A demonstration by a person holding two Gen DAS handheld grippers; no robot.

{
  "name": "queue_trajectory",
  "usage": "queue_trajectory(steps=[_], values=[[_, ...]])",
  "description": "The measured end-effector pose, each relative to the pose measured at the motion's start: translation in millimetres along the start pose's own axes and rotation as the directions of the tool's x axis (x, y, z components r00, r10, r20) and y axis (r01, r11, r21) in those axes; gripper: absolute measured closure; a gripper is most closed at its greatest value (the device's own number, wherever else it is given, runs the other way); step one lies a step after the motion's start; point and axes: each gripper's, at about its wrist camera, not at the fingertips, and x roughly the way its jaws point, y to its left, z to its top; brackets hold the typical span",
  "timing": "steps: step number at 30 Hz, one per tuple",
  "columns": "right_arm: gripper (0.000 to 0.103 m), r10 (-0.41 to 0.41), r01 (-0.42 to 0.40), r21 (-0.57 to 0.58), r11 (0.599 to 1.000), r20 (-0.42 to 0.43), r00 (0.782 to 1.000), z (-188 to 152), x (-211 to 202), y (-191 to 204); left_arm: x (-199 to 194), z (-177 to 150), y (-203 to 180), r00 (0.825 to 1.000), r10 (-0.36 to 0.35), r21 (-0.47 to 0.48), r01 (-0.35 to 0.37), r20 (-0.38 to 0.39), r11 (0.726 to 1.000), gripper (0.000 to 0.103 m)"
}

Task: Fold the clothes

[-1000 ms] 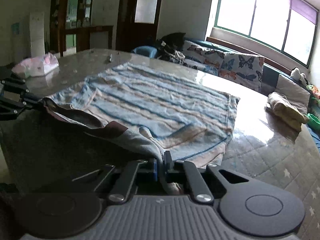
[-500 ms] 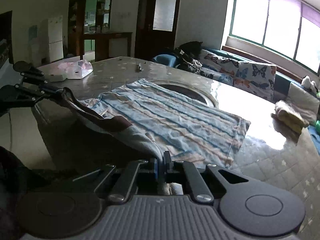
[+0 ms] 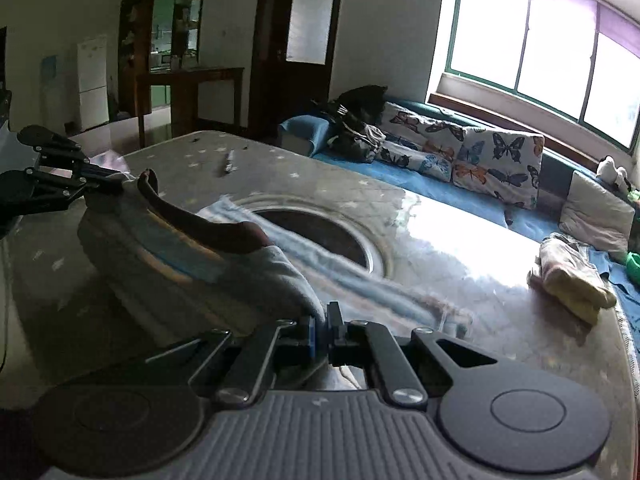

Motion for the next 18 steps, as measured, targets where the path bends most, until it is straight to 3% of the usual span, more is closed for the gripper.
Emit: queue_trajectory(steps=[7,13,17,18], values=[[0.099,0.010,-0.005,0.063,0.998,-0.072,0.997,24,69,-46,85,34,35,0.996,-0.014,-0.005,0.013,-0.085,1.000,0.096],[0.098,0.018,-0.003,0.115,0.993,-0.131,0.991,39,126,-83,156,32,49,0.984,-0.034,-0.019,0.031,-0.177,0.999,0.096],[0.097,0.018,0.008,0.166,0.986,-0.153,0.988,35,154,-95,175,24,52,0.978,-0.022,-0.045,0.013,-0.209,0.999,0.096],[0.092,0.011,0.018,0.183,0.983,-0.159,0.987,33,163,-100,180,21,53,0.976,-0.020,-0.051,0.009,-0.217,0.999,0.096]])
